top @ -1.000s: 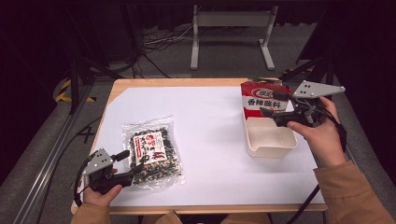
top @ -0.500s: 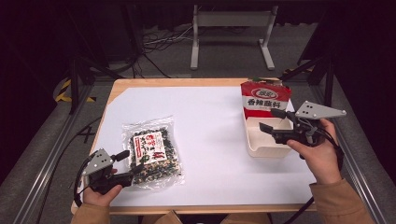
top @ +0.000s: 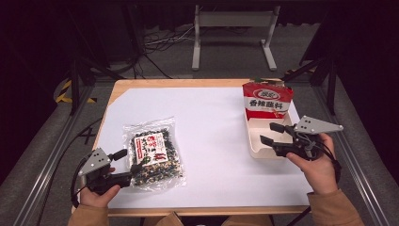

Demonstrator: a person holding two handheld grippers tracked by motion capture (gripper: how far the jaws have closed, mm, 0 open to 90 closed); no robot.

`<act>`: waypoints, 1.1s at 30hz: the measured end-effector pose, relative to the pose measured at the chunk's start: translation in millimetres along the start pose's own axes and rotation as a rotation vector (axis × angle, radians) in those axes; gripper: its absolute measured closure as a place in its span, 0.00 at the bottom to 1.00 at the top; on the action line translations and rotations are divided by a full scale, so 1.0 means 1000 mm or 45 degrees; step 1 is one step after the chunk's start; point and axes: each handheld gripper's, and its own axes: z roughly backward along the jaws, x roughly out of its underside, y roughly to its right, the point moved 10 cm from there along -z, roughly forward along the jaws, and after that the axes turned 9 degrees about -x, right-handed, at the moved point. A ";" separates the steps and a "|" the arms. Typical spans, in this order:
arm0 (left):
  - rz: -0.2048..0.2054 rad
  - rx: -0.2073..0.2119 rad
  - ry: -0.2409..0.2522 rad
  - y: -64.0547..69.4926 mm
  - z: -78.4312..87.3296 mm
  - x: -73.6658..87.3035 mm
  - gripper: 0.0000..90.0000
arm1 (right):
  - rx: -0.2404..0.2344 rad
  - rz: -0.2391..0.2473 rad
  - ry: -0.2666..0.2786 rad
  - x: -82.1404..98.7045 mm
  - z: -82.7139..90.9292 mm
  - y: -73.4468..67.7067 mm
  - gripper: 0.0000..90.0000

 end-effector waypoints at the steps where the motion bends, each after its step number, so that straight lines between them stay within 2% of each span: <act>1: 0.010 -0.011 -0.002 -0.002 0.001 0.000 0.28 | -0.006 0.002 0.003 0.002 0.000 -0.002 0.46; 11: 0.032 -0.098 -0.043 -0.021 0.004 -0.008 0.29 | -0.034 0.004 -0.015 0.023 -0.008 -0.007 0.47; 20: 0.020 -0.160 -0.079 -0.042 -0.002 -0.019 0.34 | -0.047 0.000 -0.020 0.027 -0.011 -0.007 0.46; 22: 0.031 -0.162 -0.094 -0.048 -0.005 -0.021 0.34 | -0.053 0.004 -0.022 0.027 -0.012 -0.008 0.46; 27: 0.064 -0.129 -0.162 -0.063 -0.018 -0.022 0.36 | -0.063 0.011 -0.027 0.027 -0.015 -0.010 0.46; 29: 0.077 -0.120 -0.172 -0.068 -0.022 -0.023 0.37 | -0.067 0.015 -0.034 0.028 -0.016 -0.011 0.47; 33: 0.092 -0.136 -0.173 -0.076 -0.028 -0.028 0.38 | -0.075 0.021 -0.040 0.029 -0.019 -0.013 0.47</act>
